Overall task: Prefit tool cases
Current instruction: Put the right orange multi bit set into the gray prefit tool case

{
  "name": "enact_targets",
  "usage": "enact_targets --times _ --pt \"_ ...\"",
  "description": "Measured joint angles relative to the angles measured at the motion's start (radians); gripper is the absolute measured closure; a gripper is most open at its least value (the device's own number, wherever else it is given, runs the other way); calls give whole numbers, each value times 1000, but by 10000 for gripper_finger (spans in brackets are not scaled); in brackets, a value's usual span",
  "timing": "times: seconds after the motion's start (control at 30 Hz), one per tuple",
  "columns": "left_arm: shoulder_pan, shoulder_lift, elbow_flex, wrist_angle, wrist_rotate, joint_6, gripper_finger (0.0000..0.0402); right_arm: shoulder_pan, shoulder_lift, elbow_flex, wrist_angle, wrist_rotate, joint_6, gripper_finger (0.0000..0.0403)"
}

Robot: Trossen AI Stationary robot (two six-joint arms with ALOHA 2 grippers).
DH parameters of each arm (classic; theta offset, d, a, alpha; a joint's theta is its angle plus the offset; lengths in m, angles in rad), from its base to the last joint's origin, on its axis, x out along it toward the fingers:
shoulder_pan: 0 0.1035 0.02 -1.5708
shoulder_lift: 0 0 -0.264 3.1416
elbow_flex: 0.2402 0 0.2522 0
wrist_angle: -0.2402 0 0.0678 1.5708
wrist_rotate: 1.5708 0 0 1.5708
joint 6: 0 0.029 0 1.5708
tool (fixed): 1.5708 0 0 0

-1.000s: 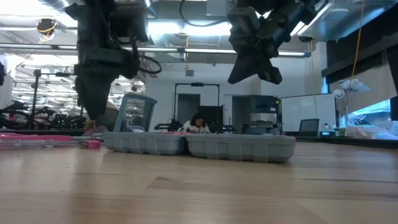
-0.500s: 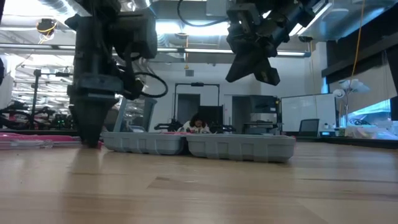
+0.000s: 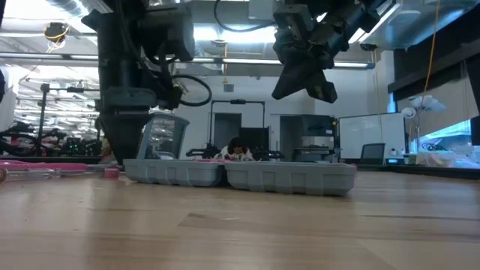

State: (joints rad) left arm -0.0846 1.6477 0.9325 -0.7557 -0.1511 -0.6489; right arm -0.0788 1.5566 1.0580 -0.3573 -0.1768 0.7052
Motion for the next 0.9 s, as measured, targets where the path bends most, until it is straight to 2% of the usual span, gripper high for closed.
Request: enact_targets --times 0.17,0.27,0.9 --pt "31 0 0 -67 -22 117 50 0 0 0 0 1 0 403" --pt "52 -1 -6 -73 5 146 50 0 0 0 -1 1 0 403" --pt "54 5 -23 -30 83 157 50 0 0 0 0 30 0 403"
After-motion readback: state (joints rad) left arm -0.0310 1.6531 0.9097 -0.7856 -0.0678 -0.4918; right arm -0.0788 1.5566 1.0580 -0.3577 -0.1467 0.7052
